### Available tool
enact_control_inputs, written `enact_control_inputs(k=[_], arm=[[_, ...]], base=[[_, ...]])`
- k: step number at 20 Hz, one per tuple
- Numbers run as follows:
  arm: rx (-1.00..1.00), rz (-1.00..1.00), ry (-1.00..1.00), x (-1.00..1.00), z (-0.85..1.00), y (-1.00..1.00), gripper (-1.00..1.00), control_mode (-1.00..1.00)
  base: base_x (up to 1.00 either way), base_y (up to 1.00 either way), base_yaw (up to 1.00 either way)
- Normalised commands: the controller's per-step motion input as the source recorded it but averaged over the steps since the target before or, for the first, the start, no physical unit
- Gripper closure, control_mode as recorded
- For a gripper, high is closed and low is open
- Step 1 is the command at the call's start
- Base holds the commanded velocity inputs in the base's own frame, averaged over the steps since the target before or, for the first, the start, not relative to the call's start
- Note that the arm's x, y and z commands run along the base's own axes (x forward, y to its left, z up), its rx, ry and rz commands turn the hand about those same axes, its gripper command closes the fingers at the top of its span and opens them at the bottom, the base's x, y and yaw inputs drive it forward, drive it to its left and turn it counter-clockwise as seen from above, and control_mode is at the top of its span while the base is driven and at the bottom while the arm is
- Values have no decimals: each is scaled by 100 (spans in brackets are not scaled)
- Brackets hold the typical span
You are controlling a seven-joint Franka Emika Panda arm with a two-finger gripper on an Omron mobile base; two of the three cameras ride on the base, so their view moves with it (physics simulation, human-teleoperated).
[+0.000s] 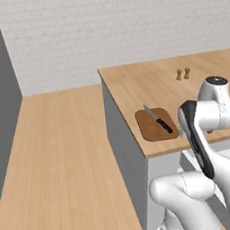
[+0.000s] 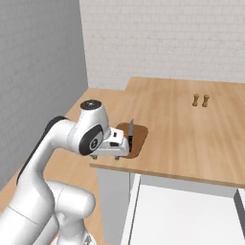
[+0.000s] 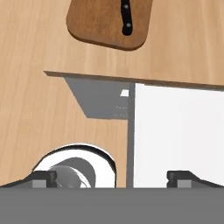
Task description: Pick up the knife from the drawer and place it on the cutting board. Then place the meat from the plate to the cutting board.
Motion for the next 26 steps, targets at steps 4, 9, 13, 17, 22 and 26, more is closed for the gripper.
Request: enact_control_inputs(k=[4,9,13,17,22,26], arm=[[0,-6,-3,-50,0,0,-100,-100],[0,-10,0,7,3,6,-100,-100],[-1,-8,0,60,1,21,-100,-100],[0,0,0,13,0,0,-100,-100],[0,0,0,-9,0,0,-100,-100],[0,0,0,-18,0,0,-100,-100]], base=[[0,0,0],[0,0,0],[0,0,0],[0,0,0],[0,0,0],[0,0,0]])
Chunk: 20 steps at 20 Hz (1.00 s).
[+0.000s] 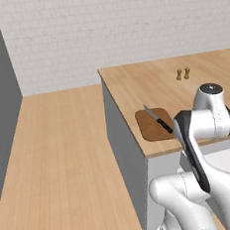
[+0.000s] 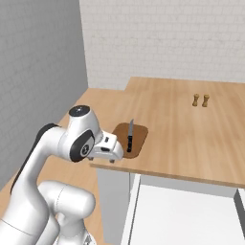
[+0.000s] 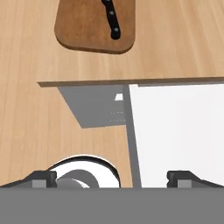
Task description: Pick up the knife from the drawer and place it on the cutting board. Then place the meat from the plate to the cutting board.
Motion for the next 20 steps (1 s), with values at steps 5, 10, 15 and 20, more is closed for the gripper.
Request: enact_control_inputs(k=[5,10,15,20], arm=[[0,-1,0,-14,0,-3,-100,-100],[0,0,0,0,0,0,-100,100],[0,0,0,0,0,0,-100,100],[0,0,0,0,0,0,-100,100]], base=[[0,0,0],[-55,0,-6],[-64,2,-9],[-51,0,-12]])
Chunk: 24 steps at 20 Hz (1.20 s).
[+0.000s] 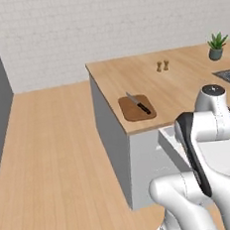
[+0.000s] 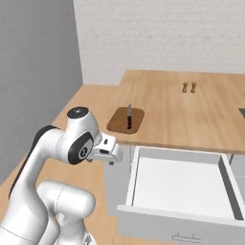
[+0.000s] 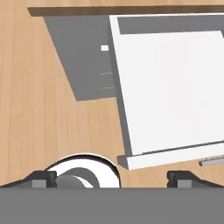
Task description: Pick up the knife from the drawer and place it on the cutting board. Then place the meat from the plate to the cutting board.
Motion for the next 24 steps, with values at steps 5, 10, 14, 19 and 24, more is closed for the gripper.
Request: enact_control_inputs(k=[5,10,14,19,24], arm=[[0,0,0,0,0,0,-100,100],[0,0,0,0,0,0,-100,100],[0,0,0,0,0,0,-100,100],[0,0,0,0,0,0,-100,100],[0,0,0,0,0,0,-100,100]], base=[[-36,-26,-37],[-36,-29,-55],[-19,-27,-50],[-2,-48,-42],[55,-97,-6]])
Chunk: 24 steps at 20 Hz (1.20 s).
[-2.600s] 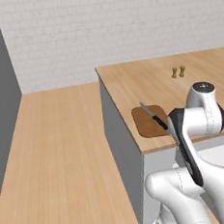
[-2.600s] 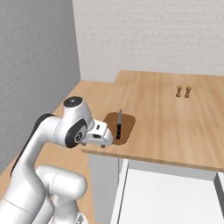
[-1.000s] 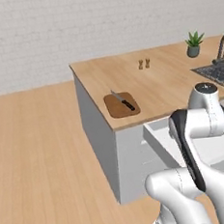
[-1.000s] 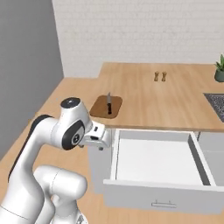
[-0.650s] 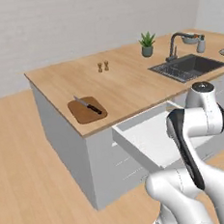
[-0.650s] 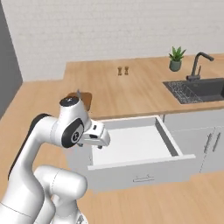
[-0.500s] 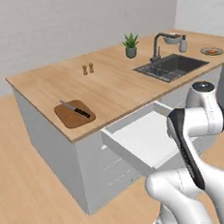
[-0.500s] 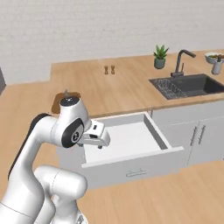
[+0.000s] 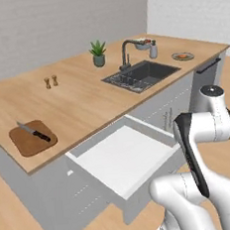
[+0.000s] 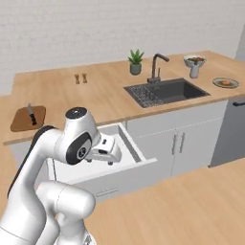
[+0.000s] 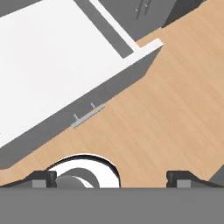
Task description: Pick up the knife from the drawer and place it on the cutting board. Then place the meat from the plate to the cutting board.
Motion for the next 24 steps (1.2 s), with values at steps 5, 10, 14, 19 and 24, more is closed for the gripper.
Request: enact_control_inputs(k=[5,10,14,19,24], arm=[[0,0,0,0,0,0,-100,100],[0,0,0,0,0,0,-100,100],[0,0,0,0,0,0,-100,100],[0,0,0,0,0,0,-100,100],[0,0,0,0,0,0,-100,100]], base=[[91,-100,0],[81,-100,13],[74,-100,35],[66,-100,38],[54,-100,34]])
